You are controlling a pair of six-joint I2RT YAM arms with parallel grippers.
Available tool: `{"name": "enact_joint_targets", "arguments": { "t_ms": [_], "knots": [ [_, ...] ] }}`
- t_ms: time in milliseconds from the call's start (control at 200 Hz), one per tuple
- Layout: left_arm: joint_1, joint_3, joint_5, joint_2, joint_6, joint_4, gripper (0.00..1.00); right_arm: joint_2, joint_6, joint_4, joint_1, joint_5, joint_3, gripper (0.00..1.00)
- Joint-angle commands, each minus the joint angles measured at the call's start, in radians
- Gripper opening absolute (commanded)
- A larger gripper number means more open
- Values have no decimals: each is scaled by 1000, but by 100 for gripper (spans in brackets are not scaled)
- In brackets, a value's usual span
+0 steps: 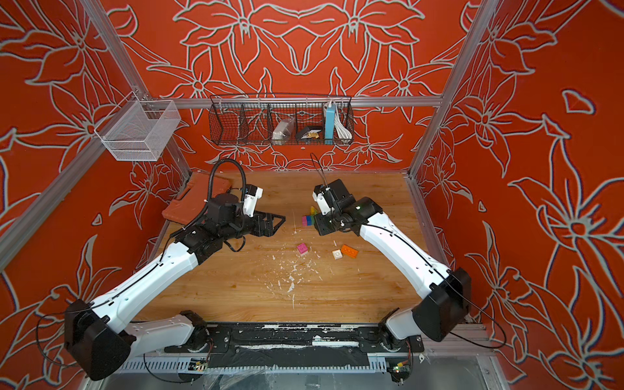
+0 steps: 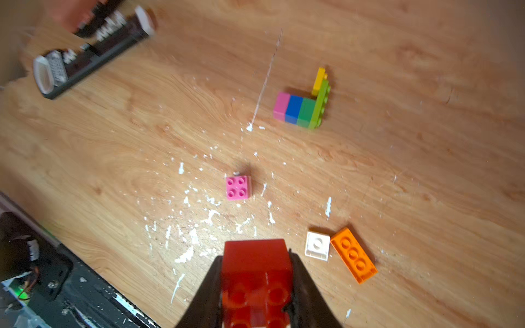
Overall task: Assemble the letter r with lego
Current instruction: Pick up the lego brick from the center of the board, then assemble the lego brick with the lego brick.
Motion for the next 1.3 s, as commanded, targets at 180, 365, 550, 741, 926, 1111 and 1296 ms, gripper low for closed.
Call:
{"name": "enact_joint_targets", "arguments": {
  "t_ms": [180, 365, 550, 741, 926, 1111, 1296],
  "knots": [
    [47, 52, -1, 189, -188, -328, 99, 229, 20, -130, 50, 187, 109, 0],
    [67, 12, 51, 232, -257, -294, 99, 308, -3, -98, 71, 138, 134, 0],
    [72, -97, 73, 149, -297, -149, 99, 370, -52, -82, 76, 32, 157, 0],
    [109, -157, 101, 97, -314, -92, 99, 442, -86, -85, 93, 4, 200, 0],
    [137, -210, 147, 81, -344, -38, 99, 504, -92, -83, 113, -24, 244, 0],
    [144, -206, 162, 90, -344, -34, 99, 543, -82, -98, 119, -17, 266, 0],
    [144, -213, 171, 91, -346, -27, 99, 560, -81, -112, 124, -18, 269, 0]
  ]
}}
